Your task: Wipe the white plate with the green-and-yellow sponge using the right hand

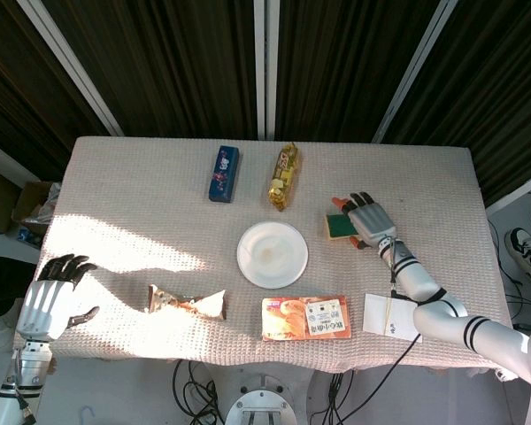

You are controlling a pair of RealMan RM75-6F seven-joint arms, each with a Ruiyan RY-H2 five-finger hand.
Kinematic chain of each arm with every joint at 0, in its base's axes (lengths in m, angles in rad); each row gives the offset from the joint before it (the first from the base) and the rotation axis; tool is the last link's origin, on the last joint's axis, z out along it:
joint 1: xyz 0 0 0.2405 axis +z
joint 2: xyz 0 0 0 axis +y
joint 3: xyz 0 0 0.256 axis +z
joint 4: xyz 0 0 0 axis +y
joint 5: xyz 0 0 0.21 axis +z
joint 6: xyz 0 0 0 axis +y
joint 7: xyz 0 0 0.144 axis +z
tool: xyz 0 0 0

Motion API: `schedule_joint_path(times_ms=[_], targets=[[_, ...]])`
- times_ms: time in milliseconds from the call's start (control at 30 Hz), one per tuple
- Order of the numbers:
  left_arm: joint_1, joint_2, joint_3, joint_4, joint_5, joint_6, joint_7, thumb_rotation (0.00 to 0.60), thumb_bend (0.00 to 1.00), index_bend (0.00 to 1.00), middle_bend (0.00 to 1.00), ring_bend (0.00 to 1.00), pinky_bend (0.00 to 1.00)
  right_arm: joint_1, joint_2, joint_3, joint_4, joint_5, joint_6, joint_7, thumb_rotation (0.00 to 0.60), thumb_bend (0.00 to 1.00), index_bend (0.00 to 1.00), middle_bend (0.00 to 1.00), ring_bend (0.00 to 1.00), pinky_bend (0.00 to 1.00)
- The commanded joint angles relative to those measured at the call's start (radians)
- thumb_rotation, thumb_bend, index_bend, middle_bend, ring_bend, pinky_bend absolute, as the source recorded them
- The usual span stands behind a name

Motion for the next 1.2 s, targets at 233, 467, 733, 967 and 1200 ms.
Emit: schedule_joint_path(times_ms=[233,467,733,967,1200], targets=[[-0.005,0.001,-0.001,-0.001,0.003,-0.012,0.005,0.600,0.05,0.31,0.21,0.17,0.18,0.011,-0.005,-0.031,0.018,0.023,0.001,-0.038,0.600,0.29,0.05,0.17,0.00,0.00],[-0.008,0.001,-0.003,-0.007,0.007,-0.019,0.013,0.600,0.05,0.31,0.22,0.17,0.18,0.021,-0.003,-0.046,0.026,0.030,0.006,-0.060,0.600,0.30,0.15,0.18,0.00,0.00],[-0.005,0.003,-0.003,-0.011,0.004,-0.017,0.021,0.600,0.05,0.31,0.21,0.17,0.18,0.042,-0.016,-0.055,0.054,0.053,-0.009,-0.085,0.600,0.30,0.18,0.18,0.00,0.00],[-0.003,0.005,-0.004,-0.010,0.001,-0.017,0.020,0.600,0.05,0.31,0.21,0.17,0.18,0.050,-0.021,-0.066,0.065,0.054,-0.006,-0.095,0.600,0.31,0.22,0.22,0.00,0.00],[-0.005,0.006,-0.006,-0.008,0.000,-0.023,0.022,0.600,0.05,0.31,0.21,0.17,0.18,0.056,-0.025,-0.073,0.078,0.039,0.006,-0.095,0.600,0.32,0.26,0.26,0.00,0.00]])
